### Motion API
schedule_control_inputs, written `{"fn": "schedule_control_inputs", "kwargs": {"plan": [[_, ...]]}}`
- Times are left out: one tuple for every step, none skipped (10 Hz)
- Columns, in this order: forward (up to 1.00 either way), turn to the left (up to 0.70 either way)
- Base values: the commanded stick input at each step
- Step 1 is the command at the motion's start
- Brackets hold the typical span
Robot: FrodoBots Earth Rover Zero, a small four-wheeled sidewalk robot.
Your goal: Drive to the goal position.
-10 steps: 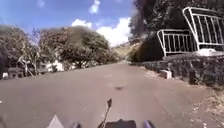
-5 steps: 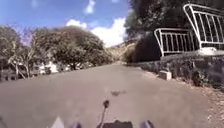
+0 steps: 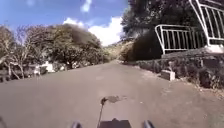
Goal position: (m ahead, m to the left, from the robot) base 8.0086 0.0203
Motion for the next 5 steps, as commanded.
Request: {"fn": "schedule_control_inputs", "kwargs": {"plan": [[0.7,0.0],[0.7,0.0],[0.7,0.0],[0.7,0.0],[0.7,-0.01]]}}
